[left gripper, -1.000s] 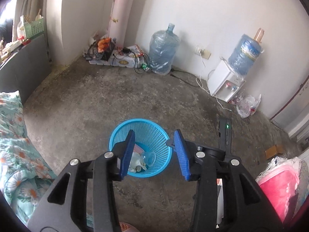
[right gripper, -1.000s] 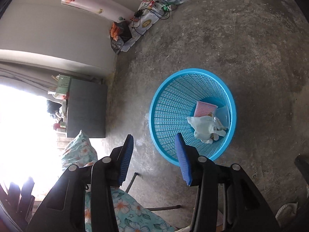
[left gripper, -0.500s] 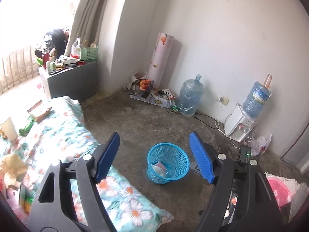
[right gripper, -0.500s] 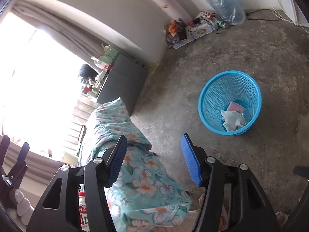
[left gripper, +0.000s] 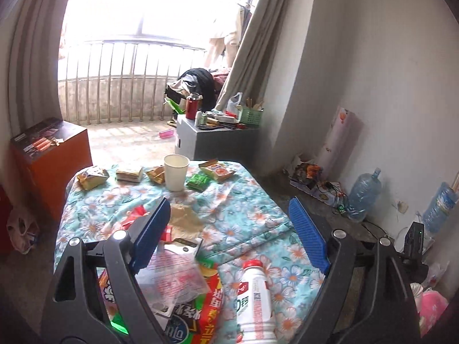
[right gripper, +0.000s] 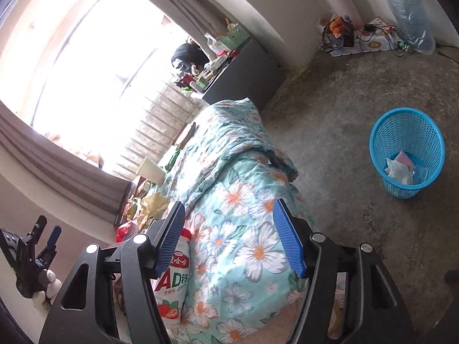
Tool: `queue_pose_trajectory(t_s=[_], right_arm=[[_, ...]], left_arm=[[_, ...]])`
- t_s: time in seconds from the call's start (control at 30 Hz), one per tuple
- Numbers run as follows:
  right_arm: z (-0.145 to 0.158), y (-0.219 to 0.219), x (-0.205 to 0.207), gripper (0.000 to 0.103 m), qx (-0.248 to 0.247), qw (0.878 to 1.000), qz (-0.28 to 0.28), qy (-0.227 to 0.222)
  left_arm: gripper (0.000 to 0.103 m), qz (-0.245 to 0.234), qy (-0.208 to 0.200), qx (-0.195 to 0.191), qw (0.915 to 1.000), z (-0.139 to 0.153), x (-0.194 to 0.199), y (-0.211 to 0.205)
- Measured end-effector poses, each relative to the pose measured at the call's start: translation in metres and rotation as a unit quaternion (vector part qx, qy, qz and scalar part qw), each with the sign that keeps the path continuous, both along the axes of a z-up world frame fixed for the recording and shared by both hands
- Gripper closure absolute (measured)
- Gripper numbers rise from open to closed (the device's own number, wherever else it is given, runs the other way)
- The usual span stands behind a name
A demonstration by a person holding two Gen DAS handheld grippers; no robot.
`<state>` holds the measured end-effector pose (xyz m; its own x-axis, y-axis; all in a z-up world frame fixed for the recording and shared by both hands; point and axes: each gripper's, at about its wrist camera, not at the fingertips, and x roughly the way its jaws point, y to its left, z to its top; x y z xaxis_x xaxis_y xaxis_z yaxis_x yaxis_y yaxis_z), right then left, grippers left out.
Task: Collect trash
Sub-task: 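Return both tools to the bed toward the red wrapper and plastic bag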
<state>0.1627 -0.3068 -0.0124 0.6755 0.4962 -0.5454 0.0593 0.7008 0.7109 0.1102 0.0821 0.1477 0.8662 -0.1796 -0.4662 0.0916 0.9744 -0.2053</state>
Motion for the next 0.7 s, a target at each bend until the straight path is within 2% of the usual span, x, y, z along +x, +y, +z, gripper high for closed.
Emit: queue_pose_trajectory(t_s=[0.13, 0.27, 0.43, 0.63, 0.7], right_arm=[[0.006, 0.039, 0.01, 0.041, 0.002, 0.999, 0.047, 0.001], [0.006, 0.074, 0.017, 0.041, 0.003, 0.996, 0.087, 0.009], [0.004, 0.109, 0.016, 0.041, -0.001, 0.992, 0.126, 0.024], [0.004, 0.136, 0.022, 0.041, -0.012, 0.988, 0.148, 0.034], [0.007, 0.142, 0.023, 0.041, -0.015, 0.987, 0.153, 0.035]], left_arm=[[0.023, 0.035, 0.018, -0.009, 0.9992, -0.014, -0.016, 0.04], [0.023, 0.044, 0.046, -0.024, 0.9976, -0.033, -0.023, 0.062], [0.023, 0.029, 0.079, -0.043, 0.9955, -0.06, -0.022, 0.068], [0.023, 0.014, 0.115, -0.05, 0.992, -0.096, -0.003, 0.068], [0.031, 0.014, 0.126, -0.056, 0.9903, -0.108, 0.004, 0.07]])
